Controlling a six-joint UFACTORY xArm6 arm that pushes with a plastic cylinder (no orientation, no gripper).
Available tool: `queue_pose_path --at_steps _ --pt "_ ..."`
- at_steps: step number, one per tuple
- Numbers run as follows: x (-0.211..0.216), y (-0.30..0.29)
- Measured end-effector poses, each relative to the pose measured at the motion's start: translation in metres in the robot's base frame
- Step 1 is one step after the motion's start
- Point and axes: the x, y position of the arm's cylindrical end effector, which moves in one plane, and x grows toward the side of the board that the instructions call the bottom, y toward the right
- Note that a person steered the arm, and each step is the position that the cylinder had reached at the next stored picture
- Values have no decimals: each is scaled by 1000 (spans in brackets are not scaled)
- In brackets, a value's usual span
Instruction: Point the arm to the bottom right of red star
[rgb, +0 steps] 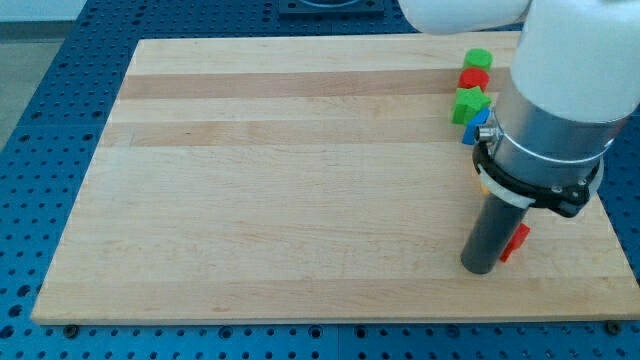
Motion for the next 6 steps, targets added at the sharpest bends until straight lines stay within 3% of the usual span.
queue_pose_path --at_steps 2,4,5,6 --pt "46 -3" --pt "13 119" --pt "2 124" --pt "2 72"
